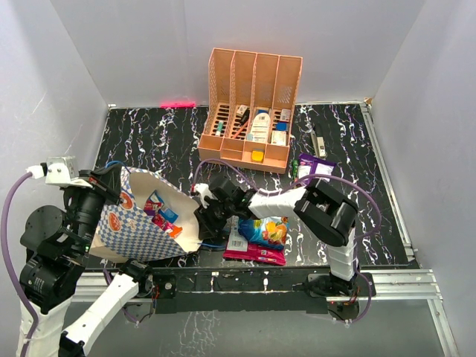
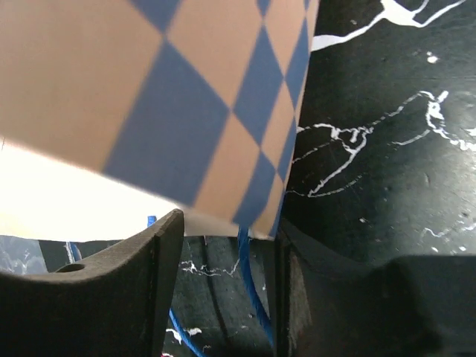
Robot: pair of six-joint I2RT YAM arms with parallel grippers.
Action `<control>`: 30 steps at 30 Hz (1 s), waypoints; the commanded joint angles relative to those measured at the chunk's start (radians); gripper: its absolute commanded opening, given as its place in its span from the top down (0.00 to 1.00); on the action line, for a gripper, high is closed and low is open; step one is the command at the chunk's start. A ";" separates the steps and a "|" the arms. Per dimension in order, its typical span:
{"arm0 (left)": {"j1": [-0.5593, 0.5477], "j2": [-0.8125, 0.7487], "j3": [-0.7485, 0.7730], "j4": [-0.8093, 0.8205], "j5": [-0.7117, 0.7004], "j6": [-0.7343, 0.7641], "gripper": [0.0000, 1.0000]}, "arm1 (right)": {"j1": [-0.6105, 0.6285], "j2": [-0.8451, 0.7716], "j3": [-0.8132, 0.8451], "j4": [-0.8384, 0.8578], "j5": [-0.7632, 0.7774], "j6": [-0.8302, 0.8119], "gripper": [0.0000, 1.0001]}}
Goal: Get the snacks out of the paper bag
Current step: Adjust the paper bag at the center of the board.
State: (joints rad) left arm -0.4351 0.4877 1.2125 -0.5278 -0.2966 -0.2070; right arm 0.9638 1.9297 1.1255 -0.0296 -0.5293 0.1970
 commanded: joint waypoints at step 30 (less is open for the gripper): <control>0.002 0.218 0.089 0.017 -0.260 -0.099 1.00 | 0.021 -0.355 0.078 0.253 0.278 0.194 0.93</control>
State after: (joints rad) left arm -0.4351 0.6155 1.2575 -0.5652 -0.5747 -0.3481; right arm 0.9890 1.6539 1.2121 0.0780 -0.3367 0.4000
